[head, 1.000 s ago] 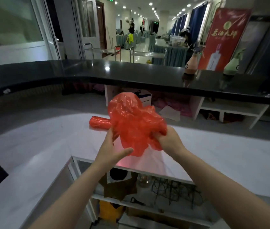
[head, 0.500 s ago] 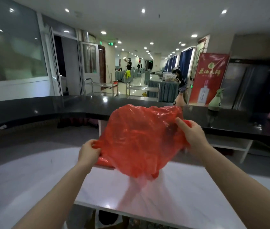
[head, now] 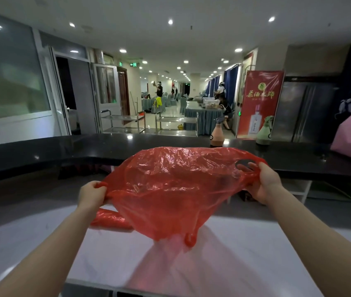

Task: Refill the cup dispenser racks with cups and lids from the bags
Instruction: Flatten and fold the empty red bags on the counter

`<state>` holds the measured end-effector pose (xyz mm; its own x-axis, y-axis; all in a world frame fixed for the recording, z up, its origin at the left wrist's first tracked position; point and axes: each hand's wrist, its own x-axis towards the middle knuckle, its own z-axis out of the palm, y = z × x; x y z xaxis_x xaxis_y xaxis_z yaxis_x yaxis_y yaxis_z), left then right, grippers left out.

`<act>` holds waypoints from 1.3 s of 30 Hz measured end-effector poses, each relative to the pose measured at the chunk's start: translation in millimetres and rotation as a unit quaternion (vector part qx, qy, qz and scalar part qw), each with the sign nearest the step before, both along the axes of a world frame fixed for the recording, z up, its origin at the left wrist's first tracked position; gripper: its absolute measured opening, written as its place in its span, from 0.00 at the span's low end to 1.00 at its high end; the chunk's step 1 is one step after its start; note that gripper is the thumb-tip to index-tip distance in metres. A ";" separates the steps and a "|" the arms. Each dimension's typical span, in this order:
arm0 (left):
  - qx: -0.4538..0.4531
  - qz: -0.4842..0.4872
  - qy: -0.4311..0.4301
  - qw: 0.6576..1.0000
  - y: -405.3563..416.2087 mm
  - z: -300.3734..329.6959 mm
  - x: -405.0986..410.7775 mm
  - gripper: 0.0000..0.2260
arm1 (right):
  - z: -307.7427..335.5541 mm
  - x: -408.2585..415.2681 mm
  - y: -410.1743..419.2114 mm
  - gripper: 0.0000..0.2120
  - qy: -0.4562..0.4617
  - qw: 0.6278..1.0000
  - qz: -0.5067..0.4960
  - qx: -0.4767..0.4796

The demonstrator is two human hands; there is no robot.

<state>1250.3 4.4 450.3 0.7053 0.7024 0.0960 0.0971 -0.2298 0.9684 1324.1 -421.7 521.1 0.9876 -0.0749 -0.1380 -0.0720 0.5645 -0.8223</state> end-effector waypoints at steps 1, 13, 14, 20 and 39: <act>-0.001 0.001 -0.005 1.000 -1.9 2.1 3.7 0.07 | 1.9 3.4 -3.6 0.09 0.000 1.000 0.004 0.004; 0.048 0.061 0.018 0.997 4.5 40.6 44.3 0.08 | 29.1 35.7 -47.9 0.05 0.075 0.987 -0.142 -0.017; 0.040 0.060 0.011 0.997 3.1 42.5 48.1 0.08 | 29.7 37.1 -46.5 0.07 0.062 0.987 -0.145 0.001; 0.027 0.069 -0.113 0.991 -15.8 62.5 63.7 0.09 | 34.3 32.0 -39.8 0.14 -0.072 0.988 -0.135 0.038; 0.052 -0.246 0.037 0.967 -16.8 -71.5 -20.6 0.11 | -121.1 -27.7 -75.2 0.16 0.142 0.923 -0.103 -0.342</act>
<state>1229.8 -12.4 378.8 0.9594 0.2692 0.0838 0.0199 -0.3612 0.9323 1296.4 -496.8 400.1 0.8738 -0.4233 -0.2394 -0.2880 -0.0537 -0.9561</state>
